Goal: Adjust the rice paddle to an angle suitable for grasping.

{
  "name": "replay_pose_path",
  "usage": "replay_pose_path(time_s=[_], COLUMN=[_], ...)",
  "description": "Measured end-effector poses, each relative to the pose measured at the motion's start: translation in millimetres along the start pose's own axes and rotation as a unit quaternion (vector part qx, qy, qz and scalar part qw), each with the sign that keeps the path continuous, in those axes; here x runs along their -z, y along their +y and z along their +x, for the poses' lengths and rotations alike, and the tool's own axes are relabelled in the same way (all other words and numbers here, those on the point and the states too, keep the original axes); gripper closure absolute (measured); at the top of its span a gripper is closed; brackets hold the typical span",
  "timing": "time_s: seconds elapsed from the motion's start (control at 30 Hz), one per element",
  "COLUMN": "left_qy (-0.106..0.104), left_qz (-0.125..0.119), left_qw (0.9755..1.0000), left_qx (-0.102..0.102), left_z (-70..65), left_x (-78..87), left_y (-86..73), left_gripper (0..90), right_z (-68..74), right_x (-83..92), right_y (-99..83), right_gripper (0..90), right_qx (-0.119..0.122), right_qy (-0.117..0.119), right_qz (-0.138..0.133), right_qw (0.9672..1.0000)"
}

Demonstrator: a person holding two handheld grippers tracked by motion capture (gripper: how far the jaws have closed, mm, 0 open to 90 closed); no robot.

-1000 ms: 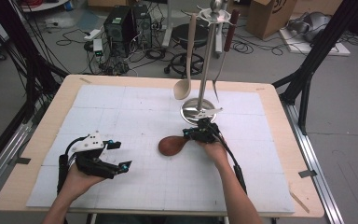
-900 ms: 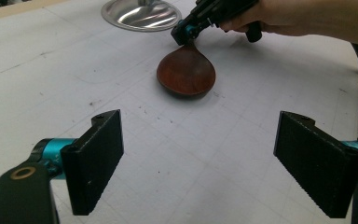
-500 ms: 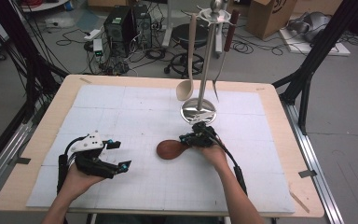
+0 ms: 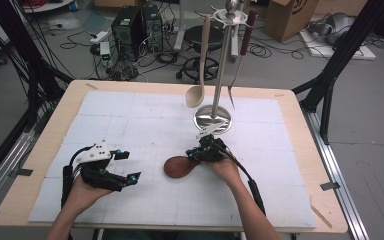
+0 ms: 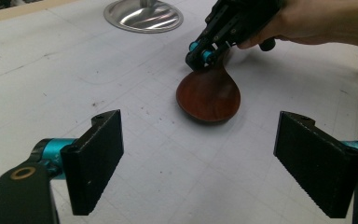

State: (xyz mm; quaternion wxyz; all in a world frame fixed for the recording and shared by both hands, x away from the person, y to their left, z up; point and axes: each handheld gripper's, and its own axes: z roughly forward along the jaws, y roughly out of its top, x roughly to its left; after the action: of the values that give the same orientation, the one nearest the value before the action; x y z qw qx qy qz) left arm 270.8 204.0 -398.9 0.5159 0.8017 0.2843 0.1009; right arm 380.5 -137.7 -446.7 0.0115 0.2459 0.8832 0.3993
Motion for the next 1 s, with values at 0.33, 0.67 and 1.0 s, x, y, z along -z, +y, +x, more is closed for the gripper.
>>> replay_pose_path(time_s=[0.33, 0.67, 1.0], left_qy=[0.001, 0.001, 0.001], left_qz=[0.001, 0.002, 0.002], left_qw=[1.0, 1.0, 1.0], left_qx=[-0.002, -0.001, 0.0], left_z=[-0.2, -0.3, -1.0], left_x=[-0.5, -1.8, -3.0], left_y=[0.0, 0.0, 0.0], left_gripper=[16.5, 16.5, 16.5], right_z=[6.5, -2.7, -12.0], right_x=[9.2, 49.4, 79.4], right_y=[1.2, -26.9, -50.6], right_gripper=[89.7, 89.7, 89.7], right_qx=[0.001, -0.026, -0.049], right_qy=[0.014, -0.02, -0.059], right_qz=[-0.011, -0.049, -0.06], right_qw=[0.9998, 0.9983, 0.9953])
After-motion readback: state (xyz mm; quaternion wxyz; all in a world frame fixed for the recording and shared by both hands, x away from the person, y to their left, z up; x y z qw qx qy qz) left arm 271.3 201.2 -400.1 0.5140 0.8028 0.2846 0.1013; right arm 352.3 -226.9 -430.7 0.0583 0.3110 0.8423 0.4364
